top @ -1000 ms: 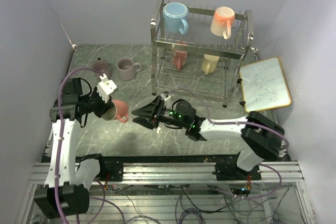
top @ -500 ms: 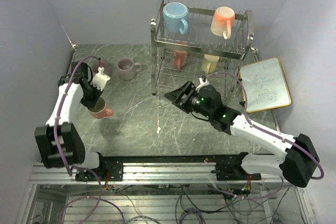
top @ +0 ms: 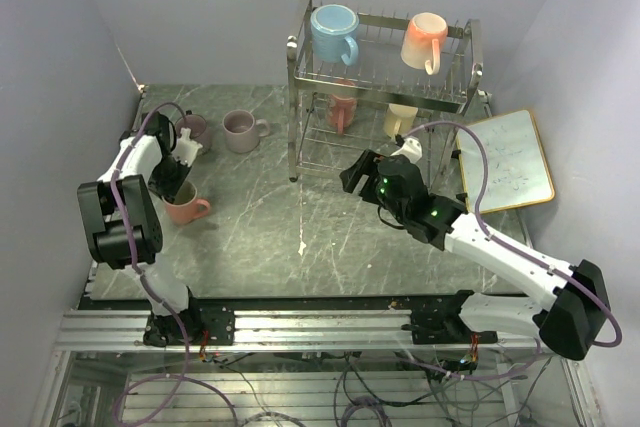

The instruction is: Unload the cups from the dish rack

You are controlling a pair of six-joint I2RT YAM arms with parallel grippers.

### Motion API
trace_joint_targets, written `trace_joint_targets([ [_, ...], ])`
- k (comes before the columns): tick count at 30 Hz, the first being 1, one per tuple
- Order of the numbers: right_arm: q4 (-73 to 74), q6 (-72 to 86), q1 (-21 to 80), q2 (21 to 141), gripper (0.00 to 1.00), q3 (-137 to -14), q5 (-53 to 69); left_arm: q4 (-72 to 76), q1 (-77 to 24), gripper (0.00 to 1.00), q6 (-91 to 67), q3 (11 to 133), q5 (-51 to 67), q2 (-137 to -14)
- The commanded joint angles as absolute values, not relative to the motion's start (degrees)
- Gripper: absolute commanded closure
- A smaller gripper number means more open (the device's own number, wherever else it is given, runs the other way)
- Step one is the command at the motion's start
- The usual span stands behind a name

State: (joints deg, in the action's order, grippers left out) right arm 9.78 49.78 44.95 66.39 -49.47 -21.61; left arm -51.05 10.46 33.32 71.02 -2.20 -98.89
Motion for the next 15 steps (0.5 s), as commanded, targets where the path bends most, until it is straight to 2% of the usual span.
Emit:
trace_joint_targets([
  [1, 11.8, 45.5, 44.1, 66.3, 0.25, -50.0, -27.0, -49.4, 11.4, 0.93, 32.4, 74.6, -4.9, -100.4],
  [8, 10.9, 42.5, 43.5, 67.8, 0.25, -50.5, -29.7, -46.9, 11.5, 0.86, 31.6, 73.5, -5.8, -100.0],
  [10, 10.2, 41.7, 43.5, 68.1, 0.25, -50.2, -30.1, -46.8, 11.5, 0.78, 31.1, 73.1, -5.3, -99.7],
  [12, 9.5, 40.5, 43.5, 68.8, 0.24, -50.2, -31.0, -47.0, 11.6, 0.63, 30.8, 73.0, -4.5, -98.7],
  [14, 8.4, 38.9, 43.5, 69.6, 0.24, -50.2, -32.2, -47.6, 11.6, 0.57, 31.0, 73.1, -3.5, -97.1],
  [15, 7.5, 37.6, 43.5, 70.1, 0.24, -50.2, -32.8, -47.9, 11.6, 0.48, 31.3, 73.3, -3.1, -95.9],
])
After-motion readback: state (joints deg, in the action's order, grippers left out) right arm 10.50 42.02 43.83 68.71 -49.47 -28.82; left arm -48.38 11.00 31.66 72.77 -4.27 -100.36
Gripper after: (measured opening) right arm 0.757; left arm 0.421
